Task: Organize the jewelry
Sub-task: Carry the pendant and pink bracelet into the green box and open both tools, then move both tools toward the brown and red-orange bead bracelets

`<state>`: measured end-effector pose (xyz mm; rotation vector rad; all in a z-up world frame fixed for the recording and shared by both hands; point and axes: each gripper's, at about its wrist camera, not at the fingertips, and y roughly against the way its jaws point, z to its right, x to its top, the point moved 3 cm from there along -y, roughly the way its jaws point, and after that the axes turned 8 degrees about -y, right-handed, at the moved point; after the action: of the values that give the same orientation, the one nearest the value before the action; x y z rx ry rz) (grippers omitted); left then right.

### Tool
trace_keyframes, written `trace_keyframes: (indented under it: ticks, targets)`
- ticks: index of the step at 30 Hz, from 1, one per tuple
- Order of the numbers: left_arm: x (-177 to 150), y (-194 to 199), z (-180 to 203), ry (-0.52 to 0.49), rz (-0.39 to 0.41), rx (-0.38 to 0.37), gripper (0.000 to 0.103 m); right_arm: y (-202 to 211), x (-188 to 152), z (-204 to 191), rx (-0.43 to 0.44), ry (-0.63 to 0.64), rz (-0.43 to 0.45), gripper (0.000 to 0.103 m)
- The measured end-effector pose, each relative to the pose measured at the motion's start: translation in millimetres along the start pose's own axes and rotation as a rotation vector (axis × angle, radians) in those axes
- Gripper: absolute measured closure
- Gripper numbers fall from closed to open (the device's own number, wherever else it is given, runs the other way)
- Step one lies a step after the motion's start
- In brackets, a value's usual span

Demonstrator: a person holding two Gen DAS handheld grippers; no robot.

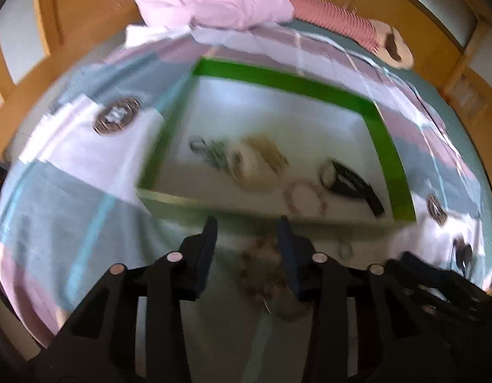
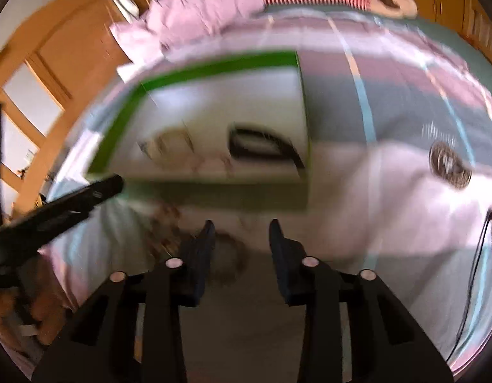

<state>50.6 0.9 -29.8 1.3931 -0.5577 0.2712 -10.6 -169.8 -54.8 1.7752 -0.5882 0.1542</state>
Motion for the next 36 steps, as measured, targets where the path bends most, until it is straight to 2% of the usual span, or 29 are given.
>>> trace_keyframes:
  ticks: [3, 7, 12, 16, 17, 19, 21, 24, 29, 33, 35, 36]
  targets:
    - [-6.0, -3.7, 5.1, -0.026, -0.018, 0.012, 0.064, -15.5, -9.3, 6.3, -0.009, -0.019, -0.038, 0.074]
    - [-17.1, -28.4, -0.3, -0.012, -0.143, 0.051, 0.064, -30.3, -17.0, 1.5, -0.034, 0.000, -0.060, 0.074]
    - [-22.3, -45.9, -14.3, 0.048, -0.223, 0.063, 0.064, -33.7, -18.9, -6.7, -0.068, 0.038, -0.043, 0.074]
    - [-25.6, -55.4, -14.1, 0.043, -0.261, 0.069, 0.064, -37.0, -21.9, -11.7, -0.109, 0.078, -0.030, 0.076]
    - [-25.8, -56.4, -12.1, 0.033, -0.264, 0.072, 0.064, -36.7, -22.0, -12.6, -0.123, 0.087, -0.024, 0.079]
    - [-27.2, -58.7, -8.3, 0.008, -0.273, 0.093, 0.066, -35.3, -22.8, -12.4, -0.118, 0.088, -0.029, 0.095]
    - [-27.6, -58.0, -7.2, -0.007, -0.267, 0.109, 0.079, -31.7, -22.8, -9.6, -0.110, 0.077, -0.030, 0.095]
    - [-29.2, -53.6, -6.6, -0.003, -0.258, 0.088, 0.090, -22.5, -23.3, -3.8, -0.115, 0.081, -0.020, 0.095]
    - [-32.4, -38.9, -6.4, 0.012, -0.223, 0.039, 0.091, 0.9, -21.0, 17.9, -0.138, 0.062, 0.006, 0.095]
    - [-39.7, -17.7, -3.8, 0.030, -0.164, -0.033, 0.091, 10.5, -14.0, 32.6, -0.150, 0.024, 0.027, 0.095]
    - [-40.2, -14.0, -4.9, 0.036, -0.139, -0.041, 0.090, 10.3, -13.3, 35.7, -0.145, 0.005, 0.026, 0.095]
    - [-39.9, -15.2, -8.1, 0.050, -0.141, -0.031, 0.086, 8.7, -13.2, 37.2, -0.137, -0.011, 0.019, 0.095]
